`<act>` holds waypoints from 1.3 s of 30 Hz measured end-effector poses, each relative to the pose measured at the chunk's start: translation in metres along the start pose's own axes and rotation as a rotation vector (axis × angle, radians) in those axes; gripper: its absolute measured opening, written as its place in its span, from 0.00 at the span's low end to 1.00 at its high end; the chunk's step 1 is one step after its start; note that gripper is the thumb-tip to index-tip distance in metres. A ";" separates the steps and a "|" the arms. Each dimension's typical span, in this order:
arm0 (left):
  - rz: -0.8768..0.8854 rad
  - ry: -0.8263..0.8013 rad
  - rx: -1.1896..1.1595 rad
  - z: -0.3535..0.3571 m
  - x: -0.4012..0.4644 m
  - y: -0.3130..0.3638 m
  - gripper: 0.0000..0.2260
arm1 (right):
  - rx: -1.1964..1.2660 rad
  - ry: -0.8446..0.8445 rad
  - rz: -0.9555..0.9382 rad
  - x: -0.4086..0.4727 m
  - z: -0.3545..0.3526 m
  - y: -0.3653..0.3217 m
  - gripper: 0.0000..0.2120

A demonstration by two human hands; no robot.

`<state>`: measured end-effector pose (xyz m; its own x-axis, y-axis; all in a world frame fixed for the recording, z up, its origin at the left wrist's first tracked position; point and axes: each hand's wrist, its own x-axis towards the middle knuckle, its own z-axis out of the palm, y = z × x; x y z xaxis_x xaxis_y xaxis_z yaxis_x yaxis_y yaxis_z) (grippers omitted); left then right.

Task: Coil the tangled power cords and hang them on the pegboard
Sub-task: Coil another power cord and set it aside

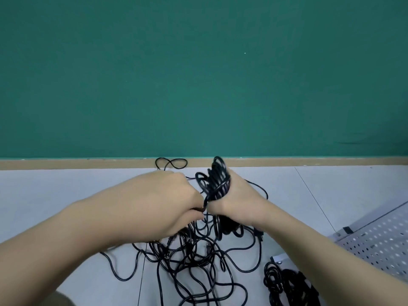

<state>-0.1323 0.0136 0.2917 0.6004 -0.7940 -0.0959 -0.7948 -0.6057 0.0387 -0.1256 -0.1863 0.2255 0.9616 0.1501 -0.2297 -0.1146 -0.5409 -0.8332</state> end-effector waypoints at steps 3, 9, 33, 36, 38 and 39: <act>0.091 0.136 -0.151 0.001 -0.004 -0.007 0.12 | -0.223 -0.077 -0.031 -0.006 0.024 0.006 0.26; -0.090 0.016 -0.606 0.004 0.003 -0.014 0.12 | -0.398 -0.203 -0.161 -0.017 0.050 -0.002 0.22; -0.517 -0.199 -1.572 0.034 0.027 -0.064 0.08 | 0.327 -0.347 -0.300 -0.032 0.005 -0.042 0.07; -0.552 -0.081 -1.527 0.033 0.024 -0.059 0.12 | 0.421 -0.219 -0.177 -0.026 -0.006 -0.036 0.07; -0.568 0.050 -1.343 0.037 0.025 -0.052 0.14 | 0.499 -0.124 -0.069 -0.018 -0.012 -0.029 0.10; -0.559 0.115 -1.184 0.040 0.027 -0.047 0.15 | 0.525 -0.102 -0.030 -0.016 -0.014 -0.027 0.10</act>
<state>-0.0823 0.0231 0.2477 0.8716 -0.3870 -0.3010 0.0854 -0.4847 0.8705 -0.1346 -0.1855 0.2591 0.9403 0.2531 -0.2276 -0.2216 -0.0524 -0.9737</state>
